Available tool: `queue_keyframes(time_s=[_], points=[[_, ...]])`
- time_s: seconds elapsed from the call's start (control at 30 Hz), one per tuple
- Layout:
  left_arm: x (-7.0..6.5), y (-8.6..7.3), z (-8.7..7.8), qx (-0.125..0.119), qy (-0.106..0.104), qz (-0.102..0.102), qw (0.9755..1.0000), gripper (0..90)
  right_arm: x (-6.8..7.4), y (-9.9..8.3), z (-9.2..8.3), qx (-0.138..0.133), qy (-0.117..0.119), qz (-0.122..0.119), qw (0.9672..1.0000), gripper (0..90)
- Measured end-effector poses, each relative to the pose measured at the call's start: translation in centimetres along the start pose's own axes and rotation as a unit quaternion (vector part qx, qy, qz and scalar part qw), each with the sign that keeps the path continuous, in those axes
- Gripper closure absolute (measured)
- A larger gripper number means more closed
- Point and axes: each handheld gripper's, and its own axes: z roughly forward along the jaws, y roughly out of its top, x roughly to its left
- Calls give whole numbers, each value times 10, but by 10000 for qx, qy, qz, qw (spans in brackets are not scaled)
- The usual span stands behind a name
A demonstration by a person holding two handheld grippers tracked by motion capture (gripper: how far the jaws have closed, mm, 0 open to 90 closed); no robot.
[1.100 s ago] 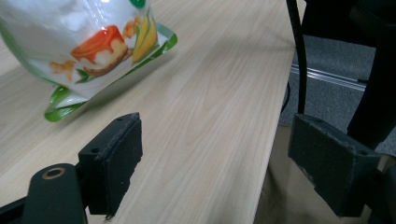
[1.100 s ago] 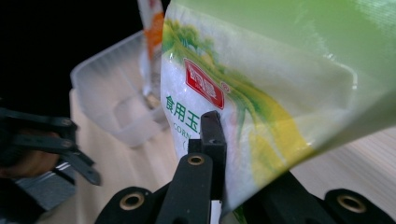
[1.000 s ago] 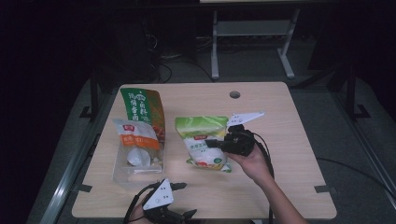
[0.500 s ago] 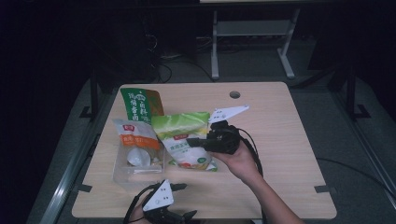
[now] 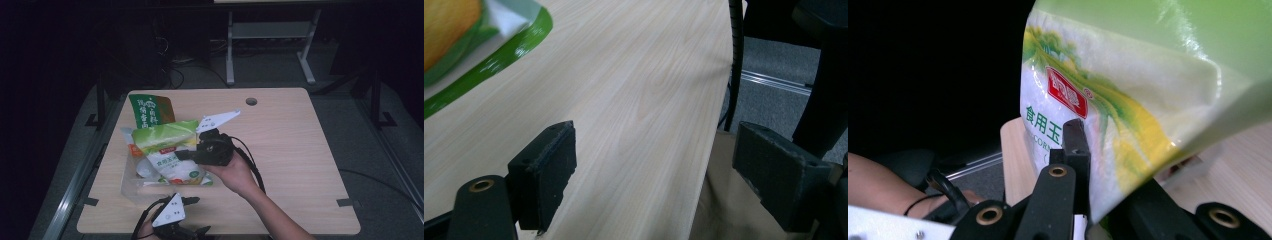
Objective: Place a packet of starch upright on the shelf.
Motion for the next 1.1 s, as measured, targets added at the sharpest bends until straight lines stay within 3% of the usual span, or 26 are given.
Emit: queue_keyframes(time_s=[0.37, 1.1], points=[[0, 0, -1, 46, -2, 9, 10000, 174, 7, 10, 21, 15, 132, -48, 9999, 899], [-1, -1, -2, 46, -19, 30, 10000, 174, 5, 25, 73, 185, 403, -29, 9990, 899]])
